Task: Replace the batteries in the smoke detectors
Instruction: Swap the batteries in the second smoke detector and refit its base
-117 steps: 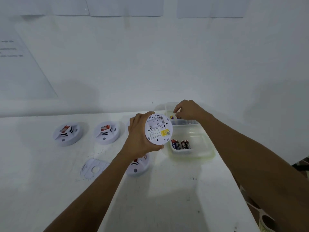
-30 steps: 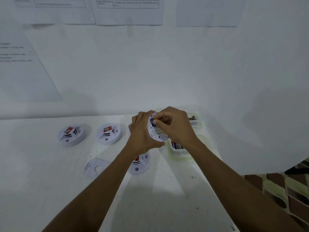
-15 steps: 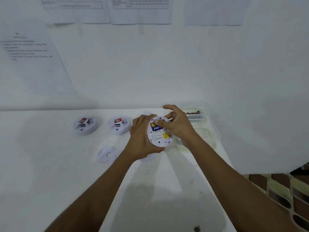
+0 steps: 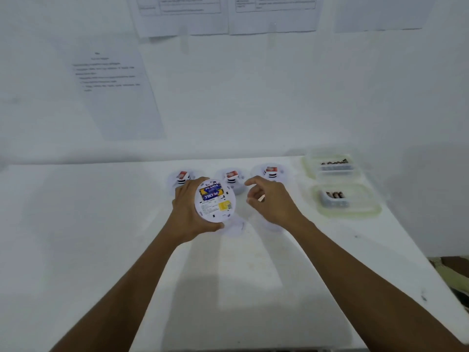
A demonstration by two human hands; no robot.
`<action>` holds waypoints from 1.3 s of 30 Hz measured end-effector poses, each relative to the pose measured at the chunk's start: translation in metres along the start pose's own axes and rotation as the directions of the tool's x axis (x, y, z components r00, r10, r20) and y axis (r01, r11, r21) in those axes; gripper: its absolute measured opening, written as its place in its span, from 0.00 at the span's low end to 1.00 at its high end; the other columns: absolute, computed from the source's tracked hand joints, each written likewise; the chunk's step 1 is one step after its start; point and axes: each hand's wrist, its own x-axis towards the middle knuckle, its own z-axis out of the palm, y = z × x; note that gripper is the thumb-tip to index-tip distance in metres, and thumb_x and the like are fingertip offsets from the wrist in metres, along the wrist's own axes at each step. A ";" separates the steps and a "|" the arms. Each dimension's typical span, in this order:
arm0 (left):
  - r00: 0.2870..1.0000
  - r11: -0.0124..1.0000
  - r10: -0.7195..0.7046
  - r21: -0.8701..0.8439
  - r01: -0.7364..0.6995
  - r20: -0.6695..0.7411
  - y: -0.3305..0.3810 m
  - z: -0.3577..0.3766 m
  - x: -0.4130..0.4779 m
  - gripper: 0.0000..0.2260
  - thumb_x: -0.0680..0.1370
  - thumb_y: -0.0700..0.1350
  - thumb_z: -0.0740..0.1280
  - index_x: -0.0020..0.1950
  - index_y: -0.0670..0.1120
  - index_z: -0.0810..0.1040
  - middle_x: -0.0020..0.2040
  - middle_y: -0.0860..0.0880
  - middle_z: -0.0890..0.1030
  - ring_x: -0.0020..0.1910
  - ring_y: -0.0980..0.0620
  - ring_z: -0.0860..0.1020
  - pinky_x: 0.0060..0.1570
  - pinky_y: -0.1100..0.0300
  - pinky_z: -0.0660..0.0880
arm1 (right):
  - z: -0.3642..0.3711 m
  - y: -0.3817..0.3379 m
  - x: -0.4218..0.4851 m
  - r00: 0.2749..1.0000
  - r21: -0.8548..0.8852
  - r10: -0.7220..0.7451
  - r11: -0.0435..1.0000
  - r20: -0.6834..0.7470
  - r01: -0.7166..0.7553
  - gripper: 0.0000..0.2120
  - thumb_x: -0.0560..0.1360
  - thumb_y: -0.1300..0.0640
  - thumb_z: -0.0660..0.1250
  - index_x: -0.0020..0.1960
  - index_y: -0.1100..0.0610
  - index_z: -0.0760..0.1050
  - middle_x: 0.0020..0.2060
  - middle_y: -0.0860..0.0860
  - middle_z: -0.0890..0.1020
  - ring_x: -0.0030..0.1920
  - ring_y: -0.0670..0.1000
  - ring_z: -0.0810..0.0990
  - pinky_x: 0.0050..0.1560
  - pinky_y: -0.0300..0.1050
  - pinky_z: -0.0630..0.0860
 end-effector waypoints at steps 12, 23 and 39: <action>0.997 0.999 -0.039 -0.015 0.040 0.061 -0.041 -0.041 -0.025 0.46 0.51 0.62 0.76 0.66 0.59 0.63 0.60 0.54 0.70 0.59 0.56 0.64 0.63 0.50 0.66 | 0.064 -0.026 -0.020 0.967 -0.435 -0.097 0.879 0.234 0.193 0.28 0.75 0.50 0.68 0.73 0.52 0.66 0.52 0.50 0.84 0.48 0.52 0.81 0.49 0.45 0.75; 0.994 0.995 0.033 -0.096 -0.023 0.103 -0.026 -0.013 -0.014 0.42 0.52 0.62 0.77 0.63 0.61 0.65 0.59 0.56 0.72 0.59 0.57 0.67 0.61 0.53 0.65 | 0.020 -0.076 -0.028 0.946 0.490 0.221 0.868 -0.236 -0.080 0.16 0.73 0.60 0.73 0.58 0.49 0.75 0.32 0.51 0.84 0.33 0.45 0.76 0.38 0.35 0.73; 0.992 0.992 0.104 -0.083 -0.098 0.070 0.013 0.026 0.005 0.37 0.58 0.70 0.69 0.62 0.58 0.65 0.60 0.54 0.72 0.60 0.49 0.72 0.64 0.45 0.68 | 0.035 -0.060 -0.039 0.960 -0.273 -0.086 0.962 -0.268 0.010 0.24 0.70 0.40 0.70 0.59 0.54 0.81 0.57 0.50 0.81 0.57 0.51 0.78 0.58 0.44 0.73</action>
